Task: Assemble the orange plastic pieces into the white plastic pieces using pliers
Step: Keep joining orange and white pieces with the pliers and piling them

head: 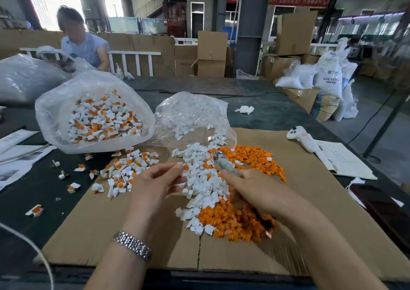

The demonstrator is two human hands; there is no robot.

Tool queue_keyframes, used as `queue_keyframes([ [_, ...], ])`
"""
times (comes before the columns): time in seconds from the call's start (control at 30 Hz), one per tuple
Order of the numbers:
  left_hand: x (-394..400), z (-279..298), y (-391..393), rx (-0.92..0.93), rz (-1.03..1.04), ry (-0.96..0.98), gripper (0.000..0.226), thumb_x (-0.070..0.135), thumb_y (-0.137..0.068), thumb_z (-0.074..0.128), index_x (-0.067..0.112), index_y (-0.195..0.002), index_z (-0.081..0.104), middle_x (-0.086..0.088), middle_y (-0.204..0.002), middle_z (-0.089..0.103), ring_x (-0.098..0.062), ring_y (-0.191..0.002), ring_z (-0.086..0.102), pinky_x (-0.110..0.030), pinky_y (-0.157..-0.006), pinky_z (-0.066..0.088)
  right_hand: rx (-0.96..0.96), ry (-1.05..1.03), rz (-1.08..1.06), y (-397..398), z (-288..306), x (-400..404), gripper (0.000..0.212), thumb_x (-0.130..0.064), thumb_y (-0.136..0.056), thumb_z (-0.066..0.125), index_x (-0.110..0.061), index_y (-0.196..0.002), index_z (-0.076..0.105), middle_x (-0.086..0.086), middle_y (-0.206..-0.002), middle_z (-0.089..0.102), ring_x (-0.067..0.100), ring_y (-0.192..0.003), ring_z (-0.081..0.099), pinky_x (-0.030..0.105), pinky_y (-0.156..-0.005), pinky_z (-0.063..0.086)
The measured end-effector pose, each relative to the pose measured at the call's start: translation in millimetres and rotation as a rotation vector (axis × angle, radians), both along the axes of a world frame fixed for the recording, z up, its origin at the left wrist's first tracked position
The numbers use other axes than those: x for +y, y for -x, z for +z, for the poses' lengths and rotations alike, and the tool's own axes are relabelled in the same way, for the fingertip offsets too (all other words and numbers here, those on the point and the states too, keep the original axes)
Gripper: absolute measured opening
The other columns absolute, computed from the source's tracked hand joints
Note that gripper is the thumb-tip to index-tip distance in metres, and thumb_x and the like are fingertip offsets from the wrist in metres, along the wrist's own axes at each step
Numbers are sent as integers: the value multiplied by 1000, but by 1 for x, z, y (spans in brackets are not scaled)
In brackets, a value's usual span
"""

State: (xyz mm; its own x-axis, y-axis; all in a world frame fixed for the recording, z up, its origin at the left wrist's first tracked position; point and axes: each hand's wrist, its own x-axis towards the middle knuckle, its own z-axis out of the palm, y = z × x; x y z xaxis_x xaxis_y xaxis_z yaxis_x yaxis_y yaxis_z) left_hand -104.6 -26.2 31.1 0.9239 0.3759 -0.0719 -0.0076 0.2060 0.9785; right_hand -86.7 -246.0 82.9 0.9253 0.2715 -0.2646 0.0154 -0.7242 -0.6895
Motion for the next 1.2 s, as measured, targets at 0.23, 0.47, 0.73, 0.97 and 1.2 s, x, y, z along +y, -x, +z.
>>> queue_keyframes([
  [0.23, 36, -8, -1, 38, 253, -89, 30, 12, -97, 71, 22, -125, 69, -1, -92, 79, -13, -80, 78, -31, -75, 62, -252, 608, -168, -35, -37, -28, 59, -67, -96, 41, -16, -122, 50, 14, -131, 52, 33, -121, 50, 51, -100, 45],
  [0.47, 7, -30, -8, 86, -119, -793, 15, 20, -92, 77, 34, -88, 72, 12, -92, 73, -5, -84, 69, -18, -68, 53, -368, 749, -209, -48, -61, -32, 67, -65, -96, 44, -13, -139, 44, 17, -142, 45, 35, -131, 44, 52, -108, 39],
  [0.73, -1, -38, -23, 162, -83, -1010, 10, 26, -93, 74, 35, -92, 72, 16, -85, 66, -6, -64, 66, -30, -57, 60, -388, 745, -172, -55, -75, -31, 66, -64, -98, 36, -15, -142, 40, 14, -144, 40, 33, -134, 35, 52, -105, 36],
  [0.97, 6, -39, -20, 98, -55, -723, 16, 17, -98, 68, 32, -102, 70, 5, -98, 69, -10, -79, 68, -21, -61, 50, -532, 548, -89, -48, -56, -36, 43, -55, -93, 59, -23, -121, 56, 0, -123, 53, 21, -116, 51, 41, -95, 46],
  [1.2, -1, -27, -10, 110, -101, 52, 14, 8, -90, 75, 13, -102, 79, -14, -95, 80, -23, -87, 78, -26, -68, 62, -404, 436, 126, -31, -51, -14, 16, -24, -90, 74, -15, -102, 70, 4, -102, 70, 20, -96, 65, 38, -81, 55],
])
